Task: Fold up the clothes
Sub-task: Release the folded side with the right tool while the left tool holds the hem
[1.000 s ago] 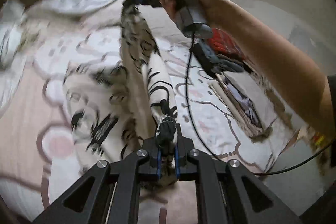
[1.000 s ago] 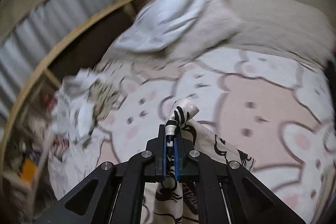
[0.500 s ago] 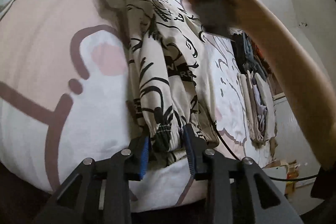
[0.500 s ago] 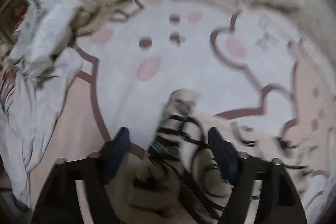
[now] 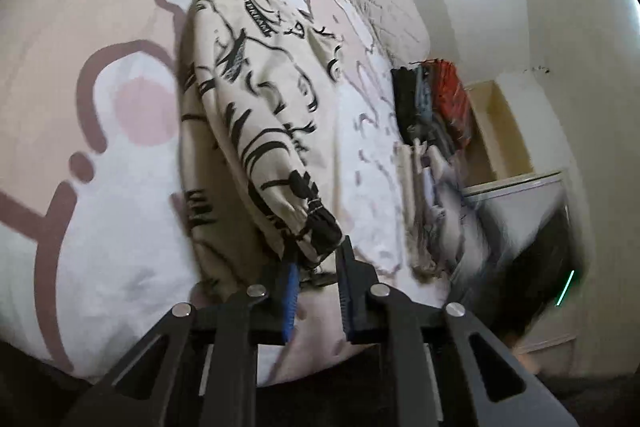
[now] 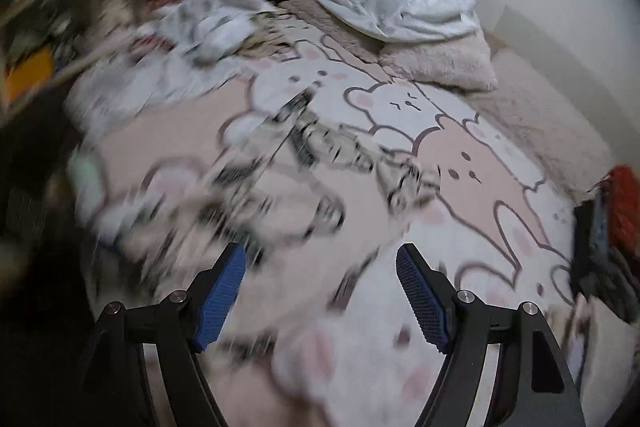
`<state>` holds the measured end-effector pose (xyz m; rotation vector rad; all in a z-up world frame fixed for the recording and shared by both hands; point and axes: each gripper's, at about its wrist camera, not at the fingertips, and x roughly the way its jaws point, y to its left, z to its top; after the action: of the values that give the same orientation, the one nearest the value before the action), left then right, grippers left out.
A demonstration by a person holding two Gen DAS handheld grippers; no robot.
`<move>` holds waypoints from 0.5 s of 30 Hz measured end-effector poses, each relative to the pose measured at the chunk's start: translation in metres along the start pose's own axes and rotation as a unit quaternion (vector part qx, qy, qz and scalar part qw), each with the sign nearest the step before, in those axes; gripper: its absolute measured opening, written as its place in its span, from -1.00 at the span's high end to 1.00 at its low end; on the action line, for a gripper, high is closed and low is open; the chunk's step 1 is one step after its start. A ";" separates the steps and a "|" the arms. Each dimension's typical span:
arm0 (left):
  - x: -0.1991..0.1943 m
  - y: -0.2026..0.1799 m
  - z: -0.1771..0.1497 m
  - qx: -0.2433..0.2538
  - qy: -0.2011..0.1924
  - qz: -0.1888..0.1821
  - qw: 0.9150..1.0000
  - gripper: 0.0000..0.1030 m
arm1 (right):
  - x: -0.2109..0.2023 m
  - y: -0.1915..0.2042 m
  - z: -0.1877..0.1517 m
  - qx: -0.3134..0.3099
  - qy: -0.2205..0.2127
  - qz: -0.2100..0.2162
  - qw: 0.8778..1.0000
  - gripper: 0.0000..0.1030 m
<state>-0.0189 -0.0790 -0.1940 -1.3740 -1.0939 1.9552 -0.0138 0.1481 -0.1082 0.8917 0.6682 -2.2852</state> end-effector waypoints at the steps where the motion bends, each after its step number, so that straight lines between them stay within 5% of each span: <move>1: -0.001 -0.001 0.002 -0.006 0.002 -0.006 1.000 0.69 | -0.006 0.019 -0.014 -0.009 -0.011 -0.004 1.000 -0.51; 6: -0.003 -0.003 0.007 -0.034 0.006 -0.031 0.999 0.75 | -0.003 0.087 -0.030 -0.051 -0.035 -0.008 0.998 -0.51; 12: -0.012 0.001 -0.001 -0.066 -0.008 -0.077 0.995 0.76 | 0.042 0.111 -0.025 -0.072 -0.034 -0.137 0.987 -0.51; 15: -0.013 0.011 -0.008 -0.068 -0.006 -0.056 0.996 0.76 | 0.053 0.095 -0.029 -0.065 -0.001 -0.205 0.977 -0.51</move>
<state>-0.0063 -0.0923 -0.1978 -1.3418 -1.3017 1.8410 0.0310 0.0816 -0.1874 0.7410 1.0702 -2.5600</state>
